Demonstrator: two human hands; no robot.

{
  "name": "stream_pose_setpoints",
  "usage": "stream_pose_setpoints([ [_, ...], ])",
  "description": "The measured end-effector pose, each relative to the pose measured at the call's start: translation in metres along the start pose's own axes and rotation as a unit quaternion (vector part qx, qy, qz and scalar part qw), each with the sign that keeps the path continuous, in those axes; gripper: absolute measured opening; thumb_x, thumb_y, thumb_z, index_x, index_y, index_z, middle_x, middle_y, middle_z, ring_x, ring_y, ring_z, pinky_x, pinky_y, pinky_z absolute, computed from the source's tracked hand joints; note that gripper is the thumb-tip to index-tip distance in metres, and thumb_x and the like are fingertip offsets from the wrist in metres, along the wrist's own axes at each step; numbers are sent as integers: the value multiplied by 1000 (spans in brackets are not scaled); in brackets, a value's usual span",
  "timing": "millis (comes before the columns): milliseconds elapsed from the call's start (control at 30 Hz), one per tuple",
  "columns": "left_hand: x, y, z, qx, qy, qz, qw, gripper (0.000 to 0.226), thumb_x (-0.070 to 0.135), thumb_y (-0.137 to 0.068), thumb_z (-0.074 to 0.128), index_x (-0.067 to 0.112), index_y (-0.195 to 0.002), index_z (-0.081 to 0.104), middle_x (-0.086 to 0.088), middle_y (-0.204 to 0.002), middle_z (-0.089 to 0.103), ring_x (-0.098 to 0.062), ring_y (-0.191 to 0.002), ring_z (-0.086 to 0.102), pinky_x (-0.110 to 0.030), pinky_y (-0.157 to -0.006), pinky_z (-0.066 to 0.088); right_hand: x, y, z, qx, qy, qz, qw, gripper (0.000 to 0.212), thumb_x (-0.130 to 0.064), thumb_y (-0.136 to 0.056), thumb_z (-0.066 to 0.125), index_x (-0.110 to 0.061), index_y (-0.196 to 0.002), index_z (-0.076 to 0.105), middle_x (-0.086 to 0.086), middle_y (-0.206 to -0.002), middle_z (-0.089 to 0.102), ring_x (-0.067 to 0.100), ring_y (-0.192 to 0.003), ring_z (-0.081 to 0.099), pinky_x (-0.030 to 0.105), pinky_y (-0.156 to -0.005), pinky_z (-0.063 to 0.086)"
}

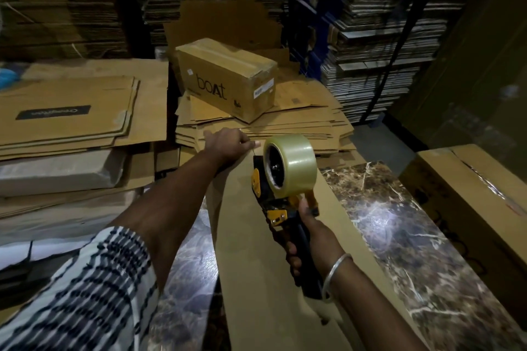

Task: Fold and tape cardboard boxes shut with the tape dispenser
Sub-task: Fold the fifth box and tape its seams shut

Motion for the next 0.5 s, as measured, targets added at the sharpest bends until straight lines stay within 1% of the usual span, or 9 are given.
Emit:
stream_pose_setpoints([
  [67,13,13,-9,67,-35,37,996,35,53,-95,51,31,-119,65,6,-123,60,-22,-116,53,-50,-97,31,0,4,-1,5,5,4,1000,73,-78,-89,37,-15,-58,57,5,-53,43,20,-42,34,25,-48,27],
  [133,28,31,-10,107,-32,104,988,35,44,-96,54,32,-129,57,5,-134,57,-22,-124,50,-47,-97,32,-1,5,0,11,8,9,1000,71,-78,-89,36,-18,-57,56,4,-51,43,20,-42,34,25,-48,27],
  [167,34,40,-4,90,-25,145,985,35,44,-96,53,35,-130,55,7,-137,56,-21,-128,48,-48,-100,31,-1,5,0,12,12,7,1000,69,-77,-89,36,-18,-61,56,4,-51,42,20,-42,34,25,-48,28],
  [233,41,53,13,-3,-19,193,981,40,50,-100,42,40,-138,49,11,-150,47,-18,-142,36,-55,-113,23,0,5,1,13,20,1,1000,67,-77,-89,36,-19,-64,56,4,-51,43,20,-42,35,24,-47,28],
  [300,38,60,28,-101,-53,192,975,49,52,-104,30,41,-151,33,17,-162,23,-13,-152,12,-59,-120,5,2,3,1,16,19,-1,1000,67,-78,-89,37,-19,-64,57,4,-53,44,20,-42,36,24,-48,29],
  [333,36,62,32,-127,-73,184,972,51,51,-105,27,40,-155,26,18,-164,14,-12,-154,3,-59,-121,-1,3,2,0,19,19,-1,1000,68,-79,-88,38,-18,-64,58,4,-53,45,20,-41,36,25,-48,29],
  [367,35,62,32,-135,-88,178,971,52,50,-106,25,40,-156,20,17,-165,8,-12,-154,-2,-60,-120,-4,3,1,0,20,22,-2,1000,71,-80,-87,38,-15,-65,59,4,-54,45,20,-41,36,25,-48,29],
  [433,34,59,32,-133,-117,169,970,53,51,-106,22,40,-157,14,17,-166,4,-14,-154,-6,-63,-119,-6,3,-1,1,19,26,0,999,74,-81,-86,39,-11,-75,63,4,-54,46,19,-41,37,26,-48,29],
  [500,32,52,30,-125,-150,161,967,56,56,-104,20,42,-157,10,17,-166,1,-18,-154,-8,-66,-117,-7,-1,-7,4,10,18,-1,1000,73,-80,-87,39,-13,-84,67,4,-55,46,19,-42,37,26,-49,29],
])
Point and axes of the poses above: each hand's wrist, its own y-axis away from the middle knuckle, its own z-axis out of the palm, x = y × z, the point moved 9 cm from there along -y, towards the middle knuckle
